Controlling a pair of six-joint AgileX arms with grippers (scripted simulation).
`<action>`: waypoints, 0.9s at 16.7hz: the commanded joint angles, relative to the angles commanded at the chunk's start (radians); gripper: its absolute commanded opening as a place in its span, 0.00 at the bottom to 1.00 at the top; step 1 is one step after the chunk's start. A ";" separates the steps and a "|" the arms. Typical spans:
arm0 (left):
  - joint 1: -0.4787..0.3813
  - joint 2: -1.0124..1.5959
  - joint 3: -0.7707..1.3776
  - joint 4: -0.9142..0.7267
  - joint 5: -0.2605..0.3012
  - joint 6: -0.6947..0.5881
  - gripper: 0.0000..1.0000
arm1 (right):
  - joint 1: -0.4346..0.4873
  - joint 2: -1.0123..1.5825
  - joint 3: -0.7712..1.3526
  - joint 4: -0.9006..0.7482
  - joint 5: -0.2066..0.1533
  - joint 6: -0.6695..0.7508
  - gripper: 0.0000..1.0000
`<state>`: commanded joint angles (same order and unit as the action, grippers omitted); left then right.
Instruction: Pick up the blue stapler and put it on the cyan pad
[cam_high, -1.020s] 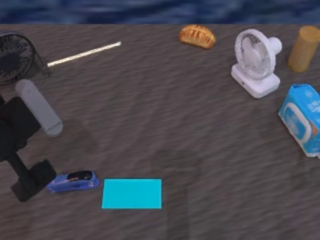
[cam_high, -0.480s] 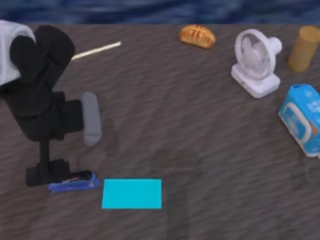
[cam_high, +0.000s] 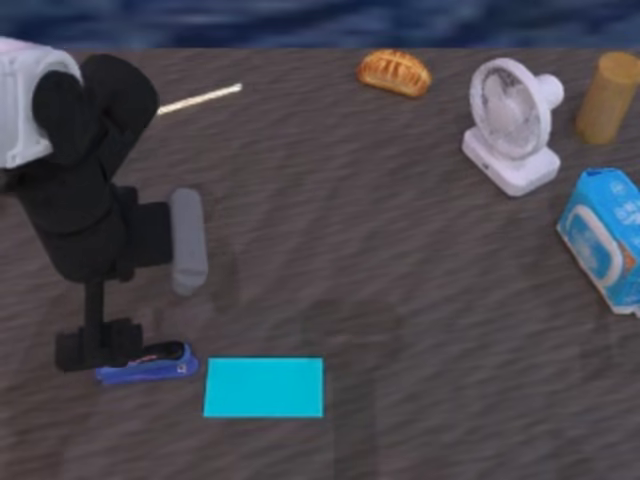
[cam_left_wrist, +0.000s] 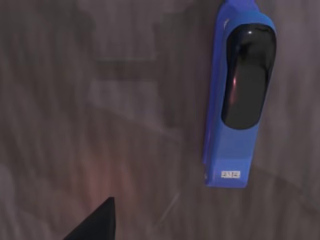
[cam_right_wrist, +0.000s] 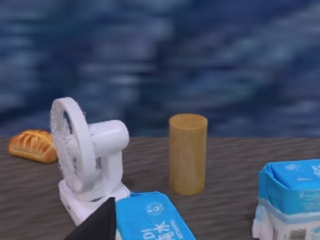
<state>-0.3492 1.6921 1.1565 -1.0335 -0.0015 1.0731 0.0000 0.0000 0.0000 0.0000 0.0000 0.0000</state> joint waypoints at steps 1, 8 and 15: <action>-0.001 0.011 -0.014 0.023 0.000 0.001 1.00 | 0.000 0.000 0.000 0.000 0.000 0.000 1.00; -0.001 0.151 -0.177 0.335 0.001 0.005 1.00 | 0.000 0.000 0.000 0.000 0.000 0.000 1.00; 0.000 0.177 -0.208 0.387 0.001 0.006 0.92 | 0.000 0.000 0.000 0.000 0.000 0.000 1.00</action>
<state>-0.3496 1.8695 0.9487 -0.6470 -0.0009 1.0788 0.0000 0.0000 0.0000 0.0000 0.0000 0.0000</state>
